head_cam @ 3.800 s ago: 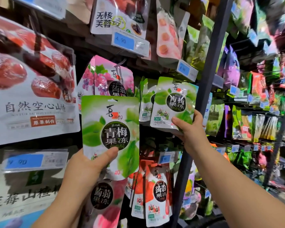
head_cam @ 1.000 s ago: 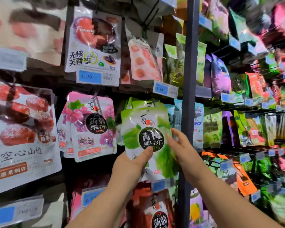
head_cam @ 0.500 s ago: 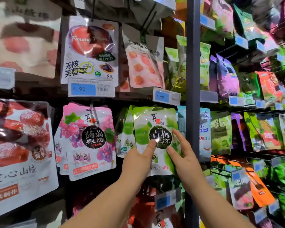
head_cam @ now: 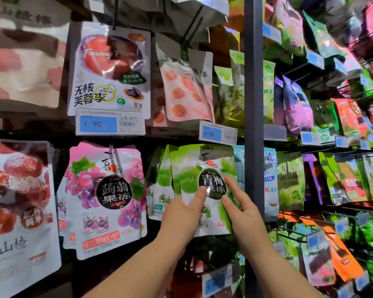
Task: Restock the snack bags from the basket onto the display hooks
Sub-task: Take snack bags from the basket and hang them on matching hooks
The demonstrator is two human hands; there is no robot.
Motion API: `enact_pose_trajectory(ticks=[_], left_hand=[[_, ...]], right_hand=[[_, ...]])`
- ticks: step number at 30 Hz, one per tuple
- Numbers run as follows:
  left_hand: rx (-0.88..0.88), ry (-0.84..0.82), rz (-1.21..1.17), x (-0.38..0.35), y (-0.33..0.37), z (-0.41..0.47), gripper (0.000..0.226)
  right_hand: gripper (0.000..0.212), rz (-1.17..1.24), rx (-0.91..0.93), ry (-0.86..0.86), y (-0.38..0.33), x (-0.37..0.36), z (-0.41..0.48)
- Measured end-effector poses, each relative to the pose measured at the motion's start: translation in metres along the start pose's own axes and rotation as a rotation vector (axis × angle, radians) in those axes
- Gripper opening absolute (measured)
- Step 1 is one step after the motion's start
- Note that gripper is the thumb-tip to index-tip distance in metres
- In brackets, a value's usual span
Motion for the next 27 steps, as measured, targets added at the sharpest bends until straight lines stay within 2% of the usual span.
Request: enact_pose_trajectory(ticks=[4,7,10,13,15,18,21,27], left_hand=[[-0.012,-0.032,0.019,-0.002,-0.005,0.0,0.076],[-0.064,-0.036,0.036,0.0,-0.006,0.002,0.048],[-0.186,0.018,0.061,0.003,-0.004,0.003,0.038],[-0.346,0.167,0.157,0.007,-0.004,-0.004,0.068],[-0.415,0.2,0.262,0.008,-0.005,-0.004,0.078],[-0.344,0.165,0.439,0.006,-0.014,0.007,0.063],[-0.254,0.131,0.453,0.003,-0.021,0.017,0.056],[-0.168,0.112,0.473,0.006,-0.033,0.034,0.051]], right_hand=[[0.043,0.003,-0.008,0.014,0.005,0.004,-0.001],[0.042,-0.008,-0.013,0.004,0.007,0.004,0.002],[0.042,-0.009,-0.026,-0.009,0.009,-0.001,0.008],[0.043,-0.026,-0.04,-0.002,0.011,-0.007,0.013],[0.044,-0.102,-0.043,0.021,0.014,-0.01,0.015],[0.045,-0.27,-0.019,0.065,0.016,-0.013,0.016],[0.054,-0.35,-0.041,0.026,0.02,-0.02,0.018],[0.056,-0.292,-0.138,-0.083,0.034,-0.032,0.029]])
Point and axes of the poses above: each hand's wrist, its own z-axis towards the middle knuckle, its own x-axis out of the back of the hand, y = z × x, the point moved 4 cm from there along z, towards the middle knuckle, and after that the axes turned 10 degrees about -y, right-handed, at the moved point
